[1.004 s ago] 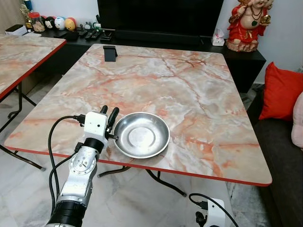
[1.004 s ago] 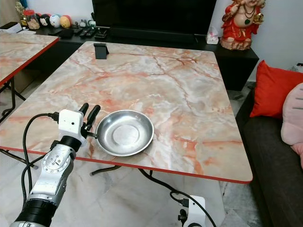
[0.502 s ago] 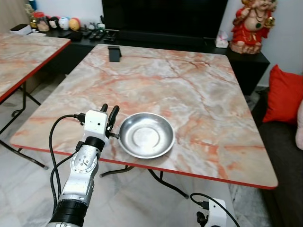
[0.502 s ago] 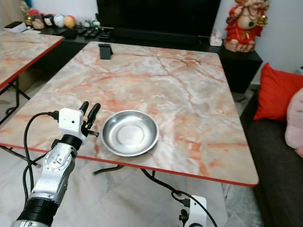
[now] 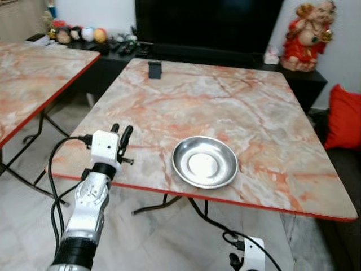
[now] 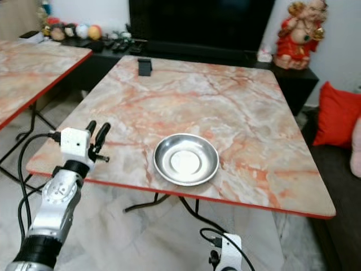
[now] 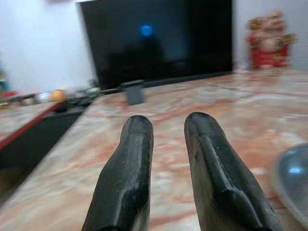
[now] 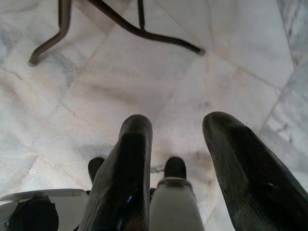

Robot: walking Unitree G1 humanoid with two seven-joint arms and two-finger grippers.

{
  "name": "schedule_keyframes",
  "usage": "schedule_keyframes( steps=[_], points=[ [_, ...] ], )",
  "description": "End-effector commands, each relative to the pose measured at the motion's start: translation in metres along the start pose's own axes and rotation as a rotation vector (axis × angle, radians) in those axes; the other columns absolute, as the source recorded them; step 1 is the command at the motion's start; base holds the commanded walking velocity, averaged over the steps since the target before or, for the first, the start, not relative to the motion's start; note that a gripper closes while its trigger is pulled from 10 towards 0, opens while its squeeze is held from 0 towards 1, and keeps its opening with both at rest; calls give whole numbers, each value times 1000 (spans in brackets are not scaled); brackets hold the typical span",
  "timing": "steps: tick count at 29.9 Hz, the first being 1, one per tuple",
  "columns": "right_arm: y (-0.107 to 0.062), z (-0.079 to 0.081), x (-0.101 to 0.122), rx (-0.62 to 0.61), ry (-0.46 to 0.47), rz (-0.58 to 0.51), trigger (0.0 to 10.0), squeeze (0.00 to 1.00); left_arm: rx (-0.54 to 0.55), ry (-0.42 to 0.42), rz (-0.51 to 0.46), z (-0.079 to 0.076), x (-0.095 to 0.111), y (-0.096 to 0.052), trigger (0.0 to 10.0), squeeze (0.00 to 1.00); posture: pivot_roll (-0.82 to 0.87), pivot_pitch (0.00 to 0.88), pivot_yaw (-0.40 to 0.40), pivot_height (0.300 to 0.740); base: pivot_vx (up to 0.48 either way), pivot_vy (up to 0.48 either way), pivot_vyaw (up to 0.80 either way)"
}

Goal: Setting the table

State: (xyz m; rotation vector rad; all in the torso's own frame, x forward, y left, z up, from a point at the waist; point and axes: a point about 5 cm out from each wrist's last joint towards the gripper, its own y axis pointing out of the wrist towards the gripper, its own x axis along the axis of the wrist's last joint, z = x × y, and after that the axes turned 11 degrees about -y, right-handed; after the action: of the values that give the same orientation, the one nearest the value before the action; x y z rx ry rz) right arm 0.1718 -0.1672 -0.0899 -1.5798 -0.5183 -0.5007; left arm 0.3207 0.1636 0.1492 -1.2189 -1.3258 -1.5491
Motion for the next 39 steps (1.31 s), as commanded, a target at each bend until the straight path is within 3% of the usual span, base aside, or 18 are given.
schedule_keyframes(
  steps=[1,15,20,34,39],
  points=[
    [1,-1,4,-5,10,-12,10000,0,1,-10,15,0,-2,1,10000,0,64,0,-44,740,0,315,0],
    [-1,1,-2,13,-5,0,10000,0,9,-17,12,0,-2,-3,10000,0,115,0,-52,740,0,333,0],
    [0,1,2,11,1,-14,10000,0,11,-19,13,0,0,2,10000,0,108,0,-48,740,0,341,0],
    [1,-1,6,25,-21,-19,10000,0,33,-47,0,-9,0,1,10000,0,143,0,-65,740,0,341,0],
    [1,-1,6,35,-26,-24,10000,0,39,-45,-1,-9,1,2,10000,0,147,0,-69,740,0,338,710]
  ],
)
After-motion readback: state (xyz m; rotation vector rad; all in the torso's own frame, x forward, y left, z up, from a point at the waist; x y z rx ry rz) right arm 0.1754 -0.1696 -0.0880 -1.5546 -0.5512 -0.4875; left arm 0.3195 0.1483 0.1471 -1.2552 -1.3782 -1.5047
